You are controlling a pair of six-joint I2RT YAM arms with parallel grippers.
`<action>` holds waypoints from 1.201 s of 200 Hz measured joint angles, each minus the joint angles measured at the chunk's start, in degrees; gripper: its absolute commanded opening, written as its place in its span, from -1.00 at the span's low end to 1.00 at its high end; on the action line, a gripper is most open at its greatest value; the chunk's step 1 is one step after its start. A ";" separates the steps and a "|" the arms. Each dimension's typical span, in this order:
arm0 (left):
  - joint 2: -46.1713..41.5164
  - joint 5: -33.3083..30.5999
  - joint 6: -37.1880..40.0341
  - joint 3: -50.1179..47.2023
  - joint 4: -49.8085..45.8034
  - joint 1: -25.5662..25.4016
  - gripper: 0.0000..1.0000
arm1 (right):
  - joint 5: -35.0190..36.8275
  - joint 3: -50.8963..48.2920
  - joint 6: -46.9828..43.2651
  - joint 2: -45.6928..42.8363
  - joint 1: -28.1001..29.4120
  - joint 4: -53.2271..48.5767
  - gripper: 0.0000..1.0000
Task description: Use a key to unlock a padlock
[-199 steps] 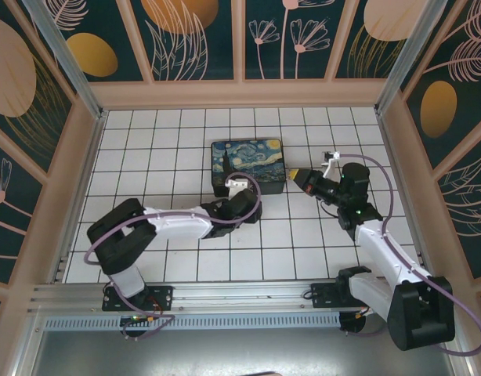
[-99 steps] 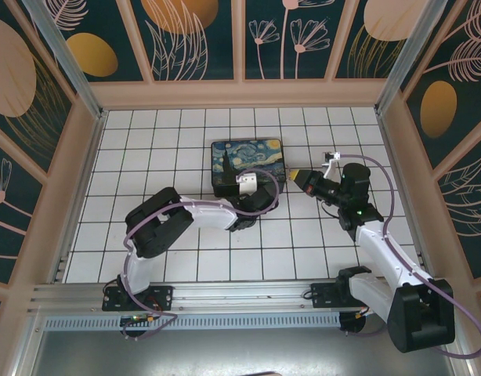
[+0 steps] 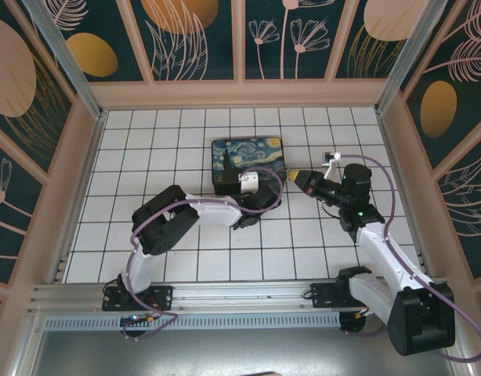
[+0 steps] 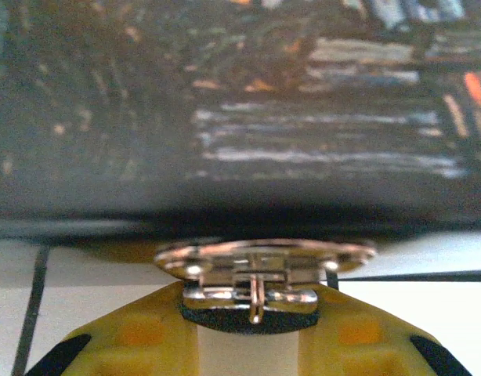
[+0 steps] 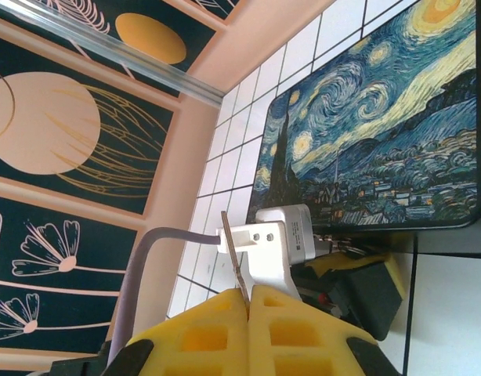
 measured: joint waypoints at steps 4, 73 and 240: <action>-0.11 0.13 0.35 0.00 -0.44 0.00 -0.69 | 0.00 0.00 -0.07 0.00 -0.02 -0.11 -1.00; -11.54 7.54 6.01 3.34 -19.45 -0.37 -0.69 | 0.22 3.37 -3.06 0.81 -0.50 -4.35 -1.00; -9.46 19.89 15.50 34.71 -43.28 1.90 0.29 | 4.72 13.14 -7.26 -5.90 -1.51 -20.63 -1.00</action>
